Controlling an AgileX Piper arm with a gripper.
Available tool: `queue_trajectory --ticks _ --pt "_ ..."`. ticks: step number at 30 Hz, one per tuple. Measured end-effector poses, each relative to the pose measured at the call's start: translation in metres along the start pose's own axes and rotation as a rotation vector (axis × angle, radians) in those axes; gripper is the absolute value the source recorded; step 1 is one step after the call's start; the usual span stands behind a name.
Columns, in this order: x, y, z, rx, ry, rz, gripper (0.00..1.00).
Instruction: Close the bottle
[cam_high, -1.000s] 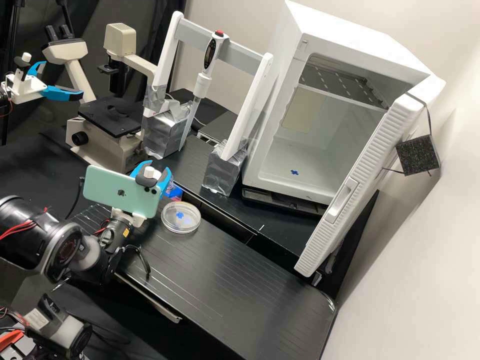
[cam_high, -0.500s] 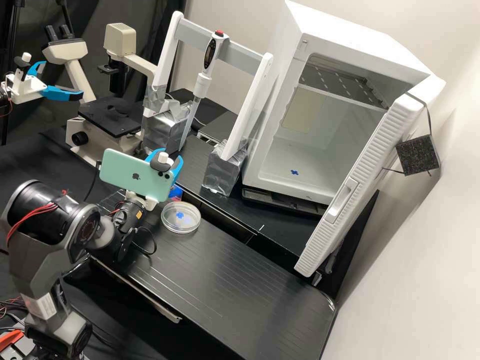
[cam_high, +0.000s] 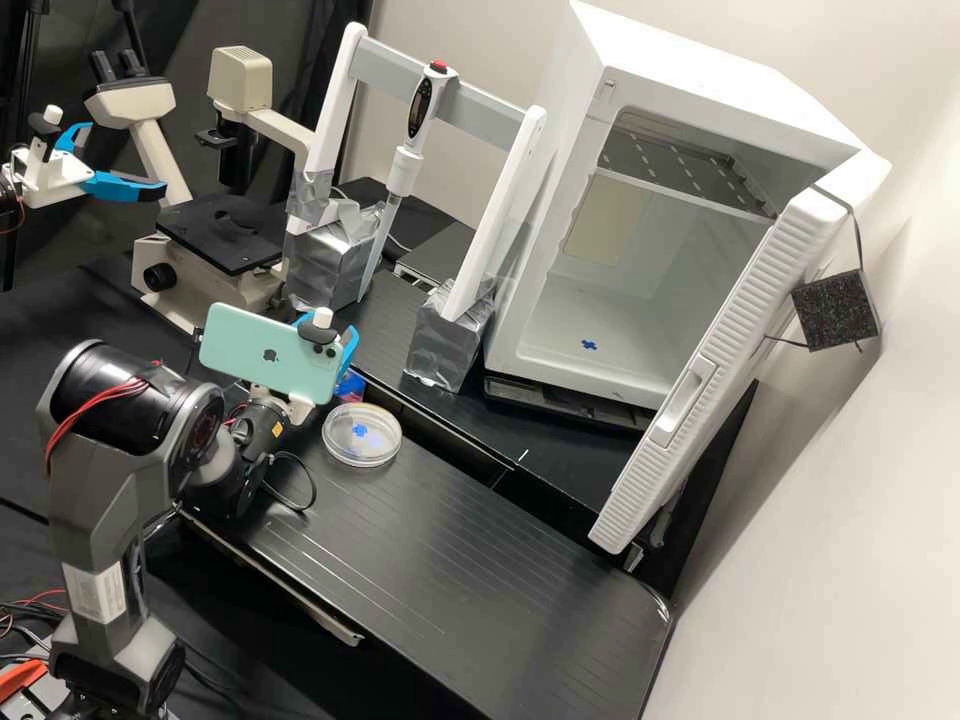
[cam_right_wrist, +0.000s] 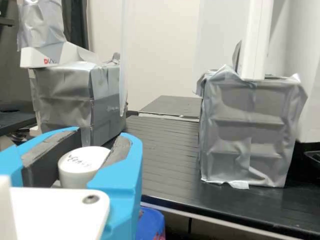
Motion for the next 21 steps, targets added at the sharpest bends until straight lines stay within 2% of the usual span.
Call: queue_trajectory --ticks 21 --pt "-0.0076 -0.0016 0.002 0.001 0.012 0.014 0.0"
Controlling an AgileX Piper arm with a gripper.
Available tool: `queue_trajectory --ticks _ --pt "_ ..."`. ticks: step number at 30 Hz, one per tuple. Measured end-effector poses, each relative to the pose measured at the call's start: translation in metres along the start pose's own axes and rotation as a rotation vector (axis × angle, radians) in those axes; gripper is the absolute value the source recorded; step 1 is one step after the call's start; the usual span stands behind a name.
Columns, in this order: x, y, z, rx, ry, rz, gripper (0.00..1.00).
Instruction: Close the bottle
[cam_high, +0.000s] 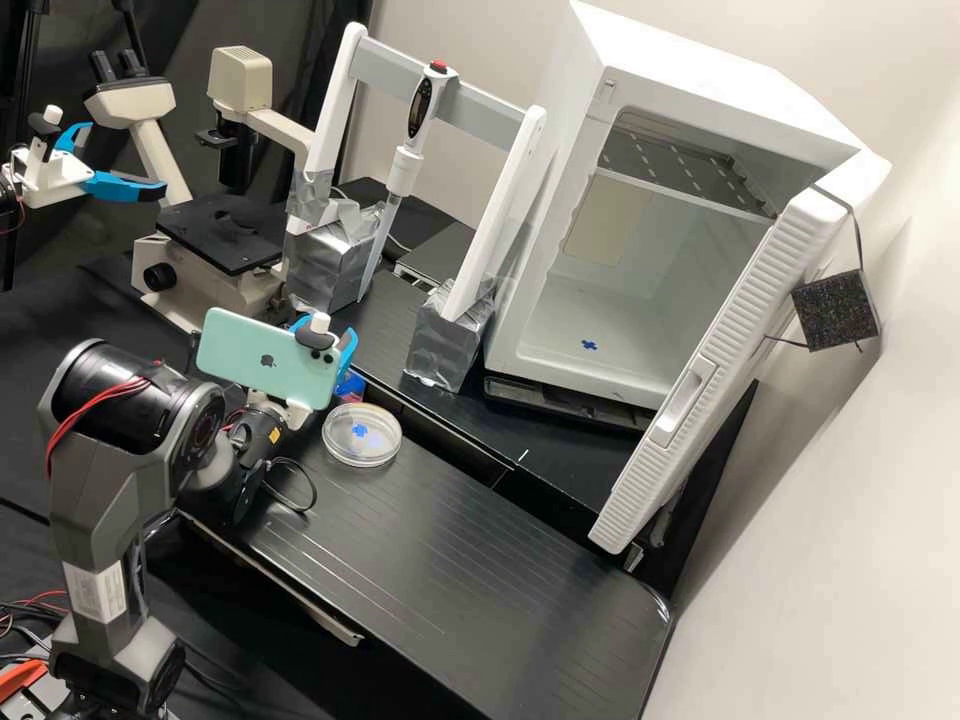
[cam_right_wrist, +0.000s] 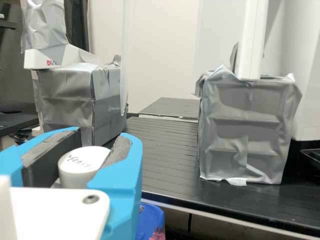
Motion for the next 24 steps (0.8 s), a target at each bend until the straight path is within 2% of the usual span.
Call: queue_trajectory --ticks 14,20,24 --pt "-0.002 0.013 0.009 -0.02 -0.023 0.038 0.0" --pt "-0.002 0.013 0.008 -0.017 -0.022 0.022 0.0" --pt "-0.001 0.012 0.008 0.003 -0.025 0.009 0.0"
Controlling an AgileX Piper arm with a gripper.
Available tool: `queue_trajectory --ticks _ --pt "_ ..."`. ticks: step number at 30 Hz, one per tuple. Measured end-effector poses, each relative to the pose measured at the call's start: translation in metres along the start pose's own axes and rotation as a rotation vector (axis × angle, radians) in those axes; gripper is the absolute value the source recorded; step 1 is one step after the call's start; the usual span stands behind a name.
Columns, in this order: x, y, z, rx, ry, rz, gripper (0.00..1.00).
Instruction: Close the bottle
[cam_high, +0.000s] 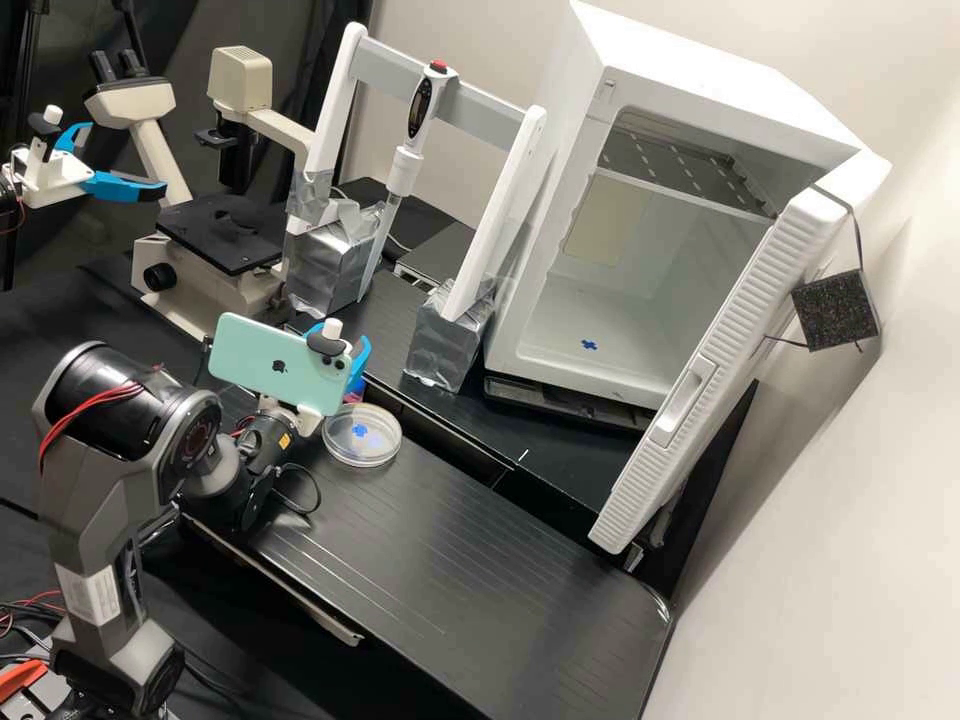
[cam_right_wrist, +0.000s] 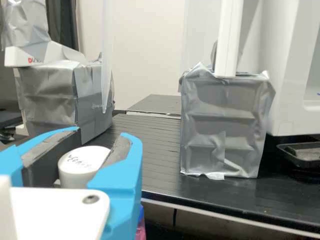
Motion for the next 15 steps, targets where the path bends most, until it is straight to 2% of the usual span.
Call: queue_trajectory --ticks 4,15 --pt "0.0037 0.001 -0.001 0.016 -0.004 -0.008 0.0" --pt "0.0097 0.0011 -0.0034 0.006 -0.005 -0.035 0.0"
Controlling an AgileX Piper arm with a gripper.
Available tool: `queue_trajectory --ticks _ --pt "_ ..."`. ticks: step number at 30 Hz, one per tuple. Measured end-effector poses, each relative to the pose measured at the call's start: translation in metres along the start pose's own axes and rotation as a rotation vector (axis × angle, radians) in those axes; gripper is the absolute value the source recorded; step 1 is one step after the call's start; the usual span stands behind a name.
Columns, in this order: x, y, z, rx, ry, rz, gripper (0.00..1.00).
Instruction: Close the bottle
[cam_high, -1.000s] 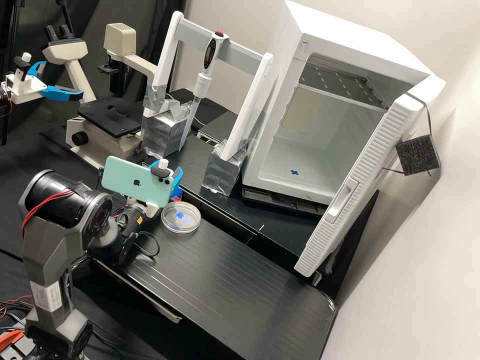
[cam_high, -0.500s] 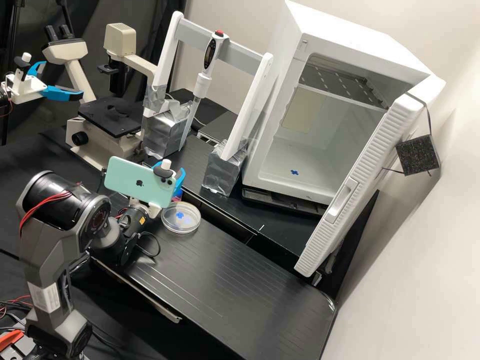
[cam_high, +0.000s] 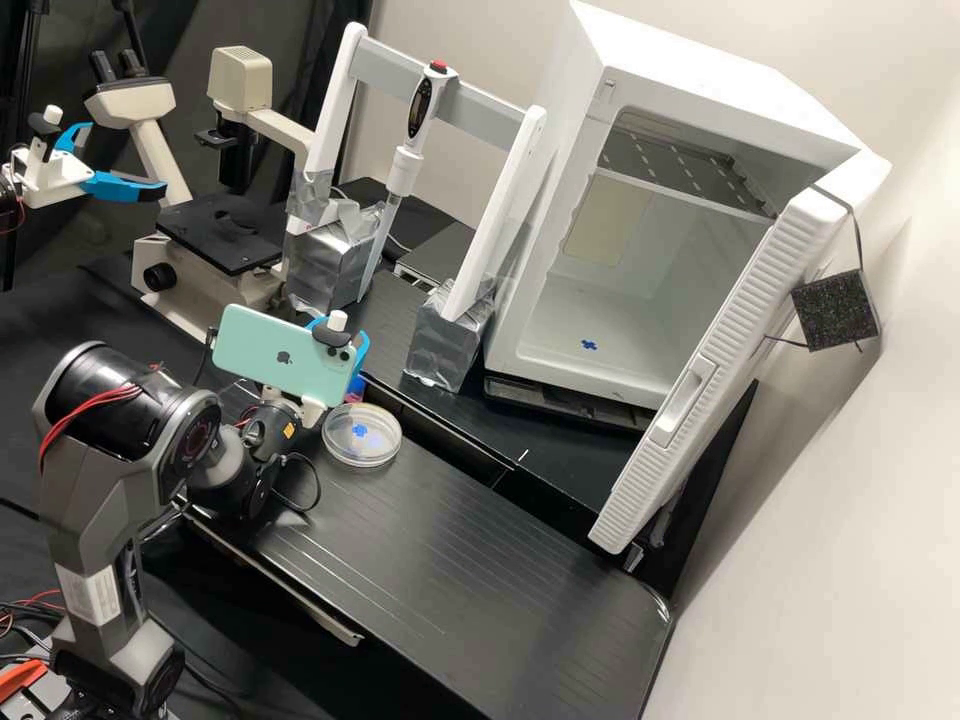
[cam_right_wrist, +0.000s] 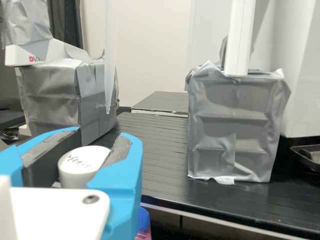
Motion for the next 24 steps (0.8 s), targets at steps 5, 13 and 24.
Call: queue_trajectory --ticks 5,13,24 --pt "-0.0004 -0.0021 -0.0067 -0.002 0.022 -0.013 0.0" --pt "0.0022 -0.0048 -0.0104 -0.011 0.034 -0.04 0.0" --pt "-0.0025 0.0042 -0.0045 -0.022 0.01 -0.014 0.0"
